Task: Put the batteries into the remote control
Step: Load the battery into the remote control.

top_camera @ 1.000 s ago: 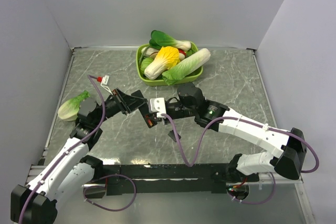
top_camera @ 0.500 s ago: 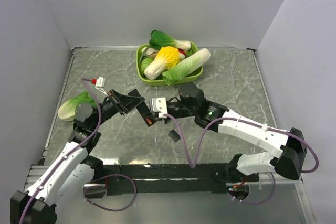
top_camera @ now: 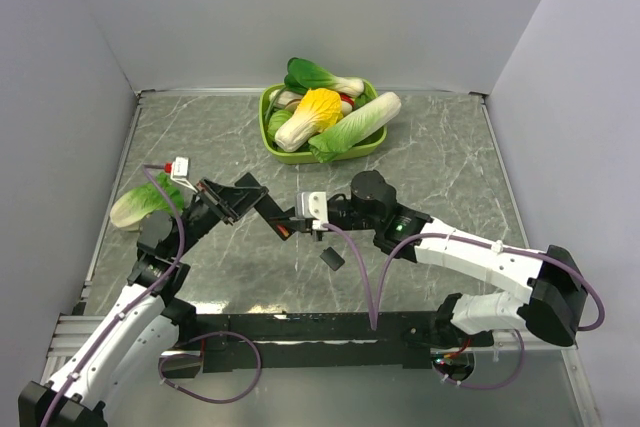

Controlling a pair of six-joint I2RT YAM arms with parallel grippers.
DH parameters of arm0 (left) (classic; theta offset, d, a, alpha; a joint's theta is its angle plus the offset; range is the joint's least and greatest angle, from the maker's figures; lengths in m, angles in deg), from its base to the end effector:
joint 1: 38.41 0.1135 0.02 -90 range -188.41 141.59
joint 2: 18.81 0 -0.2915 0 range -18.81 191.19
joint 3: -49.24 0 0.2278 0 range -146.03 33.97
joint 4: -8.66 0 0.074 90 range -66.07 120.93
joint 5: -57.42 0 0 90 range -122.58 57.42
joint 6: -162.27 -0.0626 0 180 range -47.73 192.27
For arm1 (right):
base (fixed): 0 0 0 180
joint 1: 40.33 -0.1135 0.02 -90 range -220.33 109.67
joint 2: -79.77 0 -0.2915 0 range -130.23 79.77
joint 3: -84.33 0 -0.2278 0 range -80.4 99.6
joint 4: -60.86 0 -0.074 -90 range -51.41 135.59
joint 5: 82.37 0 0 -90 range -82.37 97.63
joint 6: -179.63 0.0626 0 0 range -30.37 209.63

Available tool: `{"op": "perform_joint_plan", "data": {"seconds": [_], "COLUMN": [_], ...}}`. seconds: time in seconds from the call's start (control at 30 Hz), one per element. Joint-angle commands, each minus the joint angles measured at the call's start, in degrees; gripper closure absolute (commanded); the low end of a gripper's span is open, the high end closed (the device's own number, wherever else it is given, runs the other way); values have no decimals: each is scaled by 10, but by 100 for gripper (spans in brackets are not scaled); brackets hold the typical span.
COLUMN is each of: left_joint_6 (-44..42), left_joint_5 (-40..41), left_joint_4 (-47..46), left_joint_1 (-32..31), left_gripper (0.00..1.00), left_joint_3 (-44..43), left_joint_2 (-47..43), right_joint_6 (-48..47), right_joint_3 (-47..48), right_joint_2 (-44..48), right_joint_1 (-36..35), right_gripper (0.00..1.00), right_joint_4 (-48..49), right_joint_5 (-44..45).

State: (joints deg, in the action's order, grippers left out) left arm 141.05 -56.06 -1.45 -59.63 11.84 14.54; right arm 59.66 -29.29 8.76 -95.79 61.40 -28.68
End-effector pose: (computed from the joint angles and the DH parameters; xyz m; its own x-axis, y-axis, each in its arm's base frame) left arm 0.1132 -0.0707 0.3220 -0.5626 -0.6987 -0.4418 0.4631 0.1763 -0.8686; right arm 0.1261 0.2486 0.3619 0.4638 -0.0361 -0.8852 -0.8853 -0.0550 -0.4617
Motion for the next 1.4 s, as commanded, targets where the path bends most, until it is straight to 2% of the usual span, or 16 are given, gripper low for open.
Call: {"op": "perform_joint_plan", "data": {"seconds": [0.0,0.47,0.73,0.9,1.03,1.23,1.37], "left_joint_6": [67,78,50,-25,-82,-83,-75], "left_joint_5": [31,20,22,48,65,117,131], "left_joint_4": [-128,-149,-108,-26,28,88,107], "left_joint_1": [-1,-1,-1,-1,-1,-1,-1], "left_gripper": [99,99,99,99,99,99,99], "left_joint_3": [-19,-21,-26,-34,-41,-41,-41], "left_joint_2": [-30,-21,-20,-28,-22,-17,-13], "right_joint_6": [37,-3,6,22,49,83,83], "right_joint_3": [-52,-71,-47,-33,-23,-20,-28], "right_joint_2": [-6,-23,-27,9,44,98,106], "right_joint_1": [18,14,-6,-5,-6,-7,-19], "right_gripper": [86,74,71,53,44,30,24], "right_joint_4": [-34,-51,-79,-97,-110,-114,-111], "right_joint_5": [37,98,90,92,97,113,167]}}
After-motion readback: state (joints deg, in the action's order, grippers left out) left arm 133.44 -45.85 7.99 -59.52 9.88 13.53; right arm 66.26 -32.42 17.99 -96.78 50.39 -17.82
